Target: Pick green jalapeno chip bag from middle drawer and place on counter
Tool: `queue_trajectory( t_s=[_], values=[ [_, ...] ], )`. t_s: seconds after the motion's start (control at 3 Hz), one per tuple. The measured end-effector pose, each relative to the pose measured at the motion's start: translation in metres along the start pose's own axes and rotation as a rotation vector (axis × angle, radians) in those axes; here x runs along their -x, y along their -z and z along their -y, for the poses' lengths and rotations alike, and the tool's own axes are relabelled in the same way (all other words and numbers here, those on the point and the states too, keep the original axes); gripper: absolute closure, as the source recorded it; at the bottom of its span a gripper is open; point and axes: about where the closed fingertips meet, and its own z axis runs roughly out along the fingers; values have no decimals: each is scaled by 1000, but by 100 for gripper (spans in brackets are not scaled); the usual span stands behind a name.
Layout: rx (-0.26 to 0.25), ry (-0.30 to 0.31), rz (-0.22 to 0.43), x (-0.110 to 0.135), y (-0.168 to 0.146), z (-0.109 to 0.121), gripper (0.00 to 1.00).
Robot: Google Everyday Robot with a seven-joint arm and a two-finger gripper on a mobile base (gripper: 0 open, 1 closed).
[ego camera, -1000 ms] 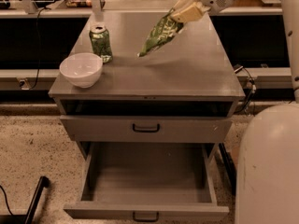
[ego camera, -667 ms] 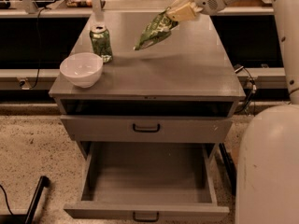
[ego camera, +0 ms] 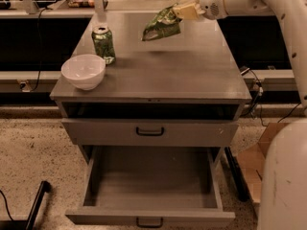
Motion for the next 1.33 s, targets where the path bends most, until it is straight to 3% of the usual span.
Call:
queue_trajectory(
  t_s=[0.33,0.67,1.33],
  values=[
    [-35,-5,21,3,-6,7,82],
    [-26,-7,21,2,-11,5,50],
    [-13,-9,21,1,-19,1,0]
  ],
)
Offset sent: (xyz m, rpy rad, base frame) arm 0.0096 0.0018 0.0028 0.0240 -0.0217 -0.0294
